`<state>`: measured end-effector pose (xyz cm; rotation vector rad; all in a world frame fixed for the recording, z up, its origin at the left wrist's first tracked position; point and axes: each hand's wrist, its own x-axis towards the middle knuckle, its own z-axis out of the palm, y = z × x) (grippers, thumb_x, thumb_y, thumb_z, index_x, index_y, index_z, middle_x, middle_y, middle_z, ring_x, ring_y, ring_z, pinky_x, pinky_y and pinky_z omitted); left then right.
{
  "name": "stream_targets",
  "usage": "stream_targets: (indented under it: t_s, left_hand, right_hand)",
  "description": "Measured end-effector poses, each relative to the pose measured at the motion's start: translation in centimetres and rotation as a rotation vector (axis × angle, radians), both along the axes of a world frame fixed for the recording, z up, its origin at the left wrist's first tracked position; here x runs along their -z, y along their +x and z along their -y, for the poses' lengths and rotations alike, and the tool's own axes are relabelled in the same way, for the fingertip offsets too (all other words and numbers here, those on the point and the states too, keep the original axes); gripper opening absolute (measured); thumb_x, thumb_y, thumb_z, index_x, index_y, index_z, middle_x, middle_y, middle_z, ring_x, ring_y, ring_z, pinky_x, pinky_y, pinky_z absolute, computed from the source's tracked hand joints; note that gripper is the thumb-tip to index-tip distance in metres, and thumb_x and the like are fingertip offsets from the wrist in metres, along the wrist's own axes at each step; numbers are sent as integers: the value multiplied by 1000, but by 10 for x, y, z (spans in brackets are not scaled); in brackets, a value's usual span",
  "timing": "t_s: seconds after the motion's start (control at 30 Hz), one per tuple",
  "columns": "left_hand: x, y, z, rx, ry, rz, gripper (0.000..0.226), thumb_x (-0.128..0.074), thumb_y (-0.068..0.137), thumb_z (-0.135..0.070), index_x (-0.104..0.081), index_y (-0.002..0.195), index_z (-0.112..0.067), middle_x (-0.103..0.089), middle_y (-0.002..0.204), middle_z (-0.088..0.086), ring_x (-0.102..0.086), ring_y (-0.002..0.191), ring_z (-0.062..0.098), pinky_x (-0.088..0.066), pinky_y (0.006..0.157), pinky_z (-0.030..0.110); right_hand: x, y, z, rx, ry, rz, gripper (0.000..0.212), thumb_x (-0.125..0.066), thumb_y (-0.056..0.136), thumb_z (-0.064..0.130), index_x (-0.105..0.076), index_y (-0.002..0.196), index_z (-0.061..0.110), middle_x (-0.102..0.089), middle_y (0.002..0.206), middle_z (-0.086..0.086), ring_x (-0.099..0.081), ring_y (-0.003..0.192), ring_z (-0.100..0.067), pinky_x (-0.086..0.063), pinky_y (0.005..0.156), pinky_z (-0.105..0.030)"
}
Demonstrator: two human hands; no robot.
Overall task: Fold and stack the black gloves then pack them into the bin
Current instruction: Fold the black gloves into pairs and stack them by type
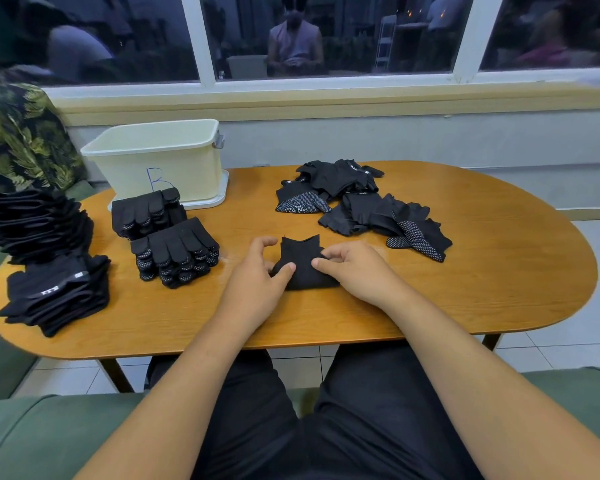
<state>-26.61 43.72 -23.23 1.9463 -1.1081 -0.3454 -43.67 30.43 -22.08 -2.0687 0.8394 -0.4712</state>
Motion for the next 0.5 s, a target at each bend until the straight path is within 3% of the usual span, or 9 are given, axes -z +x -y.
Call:
stream_targets:
  t_s: [0.07,0.13,0.23,0.33,0.43,0.5]
  left_hand:
    - [2,-4,5,-30,9,80,36,-67,100,-46,-48,130,-41,-70,82,-6,-66,77,13,-53,65,38]
    - [7,-5,10,-38,11,165,27,-63,101,-49,-50,124,-45,-65,83,-8,-63,81,17,-49,66,38]
    - [14,-2,17,-18,23,260,18,-55,104,-50,-57,121,-50,-68,93,-11,-62,95,20,-49,84,41]
    - [13,-1,20,-7,42,327,25,-50,109,-44,-66,128,-46,-73,111,-15,-59,109,16,-44,102,42]
    - [9,-3,22,2,99,379,33,-47,111,-43,-66,137,-45,-74,121,-13,-56,117,19,-40,105,42]
    - [8,-5,23,18,168,443,36,-44,112,-44,-64,141,-45,-73,125,-10,-54,121,22,-40,105,43]
  right_hand:
    - [1,4,0,36,-13,-6,25,-69,99,49,-79,96,28,-80,90,-7,-75,89,-29,-60,91,-54]
    - [3,7,1,75,-43,-8,24,-68,101,47,-77,92,26,-78,80,-7,-73,78,-26,-61,83,-49]
    - [4,12,-1,131,-152,-41,23,-66,103,44,-73,90,26,-73,70,-6,-64,62,-17,-52,66,-39]
    - [7,16,-4,189,-212,-48,27,-65,103,44,-72,87,24,-69,64,-5,-63,63,-19,-45,60,-35]
    - [10,20,-7,270,-265,-40,20,-66,101,44,-72,92,26,-65,65,4,-62,67,-13,-40,58,-32]
    - [12,22,-13,316,-321,-56,16,-67,100,43,-68,100,28,-66,74,8,-64,73,-13,-46,60,-32]
